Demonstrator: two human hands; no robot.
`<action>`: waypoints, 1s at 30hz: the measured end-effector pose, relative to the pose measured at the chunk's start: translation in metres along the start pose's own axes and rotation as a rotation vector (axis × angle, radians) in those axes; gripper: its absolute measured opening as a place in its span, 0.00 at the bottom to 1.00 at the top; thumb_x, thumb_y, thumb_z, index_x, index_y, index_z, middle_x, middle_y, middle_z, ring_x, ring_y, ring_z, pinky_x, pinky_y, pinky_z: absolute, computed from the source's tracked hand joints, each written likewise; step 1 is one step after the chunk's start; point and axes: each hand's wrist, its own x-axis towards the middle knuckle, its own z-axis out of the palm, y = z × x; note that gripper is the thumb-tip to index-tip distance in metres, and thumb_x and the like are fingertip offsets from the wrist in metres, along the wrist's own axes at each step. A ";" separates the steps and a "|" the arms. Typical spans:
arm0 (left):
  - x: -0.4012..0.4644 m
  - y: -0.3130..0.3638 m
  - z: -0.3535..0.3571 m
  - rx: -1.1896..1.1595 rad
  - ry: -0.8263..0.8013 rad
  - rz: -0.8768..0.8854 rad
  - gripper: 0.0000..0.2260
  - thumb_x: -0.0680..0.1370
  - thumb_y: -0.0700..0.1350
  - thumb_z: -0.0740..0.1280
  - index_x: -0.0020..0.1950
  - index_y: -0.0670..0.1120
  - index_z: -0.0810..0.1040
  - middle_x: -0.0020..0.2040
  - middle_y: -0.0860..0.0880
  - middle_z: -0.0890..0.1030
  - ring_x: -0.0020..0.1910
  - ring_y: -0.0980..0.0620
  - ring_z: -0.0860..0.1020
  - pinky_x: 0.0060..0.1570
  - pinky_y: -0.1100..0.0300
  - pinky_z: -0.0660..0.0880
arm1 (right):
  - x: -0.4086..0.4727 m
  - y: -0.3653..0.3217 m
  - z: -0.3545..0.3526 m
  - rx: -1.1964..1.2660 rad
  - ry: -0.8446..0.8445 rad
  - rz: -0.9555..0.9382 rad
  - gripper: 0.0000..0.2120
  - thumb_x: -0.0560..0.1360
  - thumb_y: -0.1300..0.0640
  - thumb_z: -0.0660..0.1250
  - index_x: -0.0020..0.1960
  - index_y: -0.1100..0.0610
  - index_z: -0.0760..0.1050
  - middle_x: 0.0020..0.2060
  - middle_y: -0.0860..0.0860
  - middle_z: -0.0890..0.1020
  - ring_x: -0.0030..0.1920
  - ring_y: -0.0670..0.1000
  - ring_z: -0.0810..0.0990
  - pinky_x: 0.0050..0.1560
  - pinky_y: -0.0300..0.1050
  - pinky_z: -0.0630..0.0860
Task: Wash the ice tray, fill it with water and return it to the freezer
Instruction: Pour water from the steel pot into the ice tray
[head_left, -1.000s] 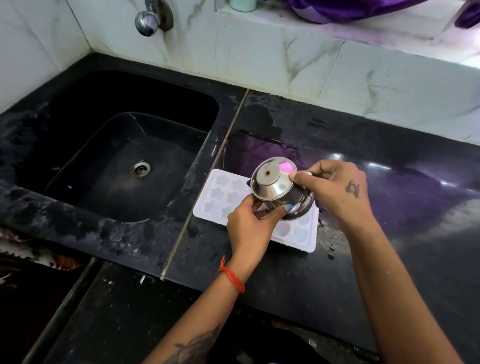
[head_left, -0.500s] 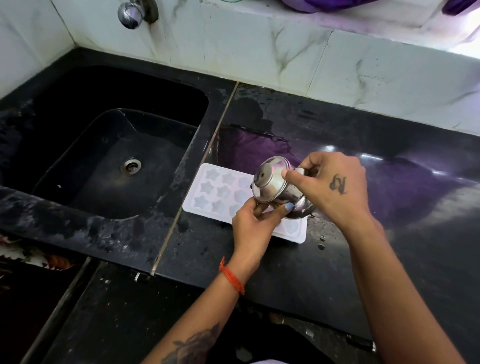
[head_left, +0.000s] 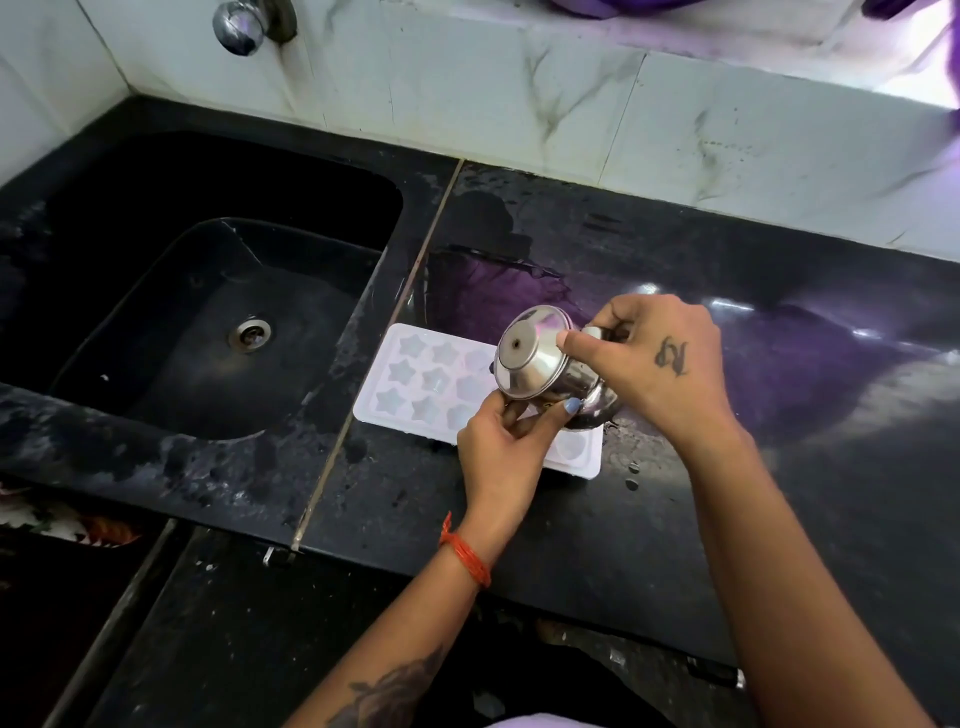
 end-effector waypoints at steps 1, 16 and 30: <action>-0.001 0.001 0.001 0.047 0.021 0.027 0.14 0.68 0.43 0.77 0.51 0.42 0.81 0.45 0.50 0.86 0.44 0.55 0.84 0.50 0.55 0.80 | 0.001 0.003 0.000 0.048 -0.006 0.032 0.10 0.67 0.48 0.73 0.33 0.54 0.78 0.30 0.49 0.81 0.37 0.51 0.80 0.41 0.46 0.77; -0.005 -0.001 0.021 0.042 -0.054 0.002 0.16 0.67 0.43 0.78 0.53 0.42 0.81 0.47 0.50 0.85 0.45 0.55 0.84 0.51 0.57 0.79 | -0.005 0.021 -0.016 0.042 0.045 0.122 0.09 0.67 0.49 0.72 0.33 0.54 0.78 0.29 0.48 0.81 0.37 0.50 0.80 0.41 0.45 0.76; -0.015 -0.009 0.032 -0.171 -0.094 -0.052 0.13 0.71 0.35 0.73 0.55 0.37 0.79 0.48 0.46 0.85 0.45 0.54 0.84 0.52 0.56 0.80 | -0.013 0.012 -0.023 -0.157 0.026 -0.009 0.09 0.70 0.48 0.69 0.36 0.52 0.77 0.30 0.49 0.80 0.37 0.53 0.79 0.39 0.43 0.71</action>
